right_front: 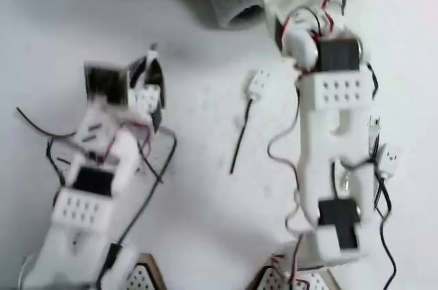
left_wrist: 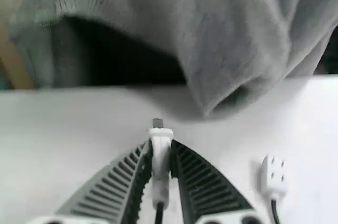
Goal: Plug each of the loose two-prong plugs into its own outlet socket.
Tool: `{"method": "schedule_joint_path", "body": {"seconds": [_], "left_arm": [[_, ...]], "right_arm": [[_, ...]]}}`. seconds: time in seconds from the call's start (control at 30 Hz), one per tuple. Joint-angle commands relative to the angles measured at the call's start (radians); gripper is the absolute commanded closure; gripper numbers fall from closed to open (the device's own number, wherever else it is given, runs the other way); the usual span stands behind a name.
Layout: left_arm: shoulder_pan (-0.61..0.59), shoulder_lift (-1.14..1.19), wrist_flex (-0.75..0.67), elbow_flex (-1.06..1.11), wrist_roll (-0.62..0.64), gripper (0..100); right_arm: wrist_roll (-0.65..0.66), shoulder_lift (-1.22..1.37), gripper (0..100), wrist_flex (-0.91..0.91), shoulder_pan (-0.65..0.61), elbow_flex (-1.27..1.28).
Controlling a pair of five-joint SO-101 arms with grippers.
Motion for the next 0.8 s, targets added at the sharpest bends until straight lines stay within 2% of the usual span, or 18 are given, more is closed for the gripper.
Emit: {"method": "schedule_joint_path", "body": {"seconds": [0.0,0.23,0.37,0.53,0.77], "left_arm": [[-0.018,0.231,0.17,-0.242,0.015,98],[-0.021,0.483,0.391,-0.471,0.012,98],[-0.035,0.565,0.606,-0.617,0.014,97],[-0.036,0.667,0.816,-0.786,0.014,97],[-0.035,0.769,0.944,-0.905,0.011,97]], "right_arm": [[-0.098,0.225,78.4,0.127,0.004,-0.299],[-0.249,0.591,74.4,0.248,0.001,-0.675],[-0.308,0.73,73.6,0.302,0.001,-0.813],[-0.338,0.814,73.5,0.363,-0.016,-0.847],[-0.342,0.862,73.5,0.486,-0.027,-0.845]]}}
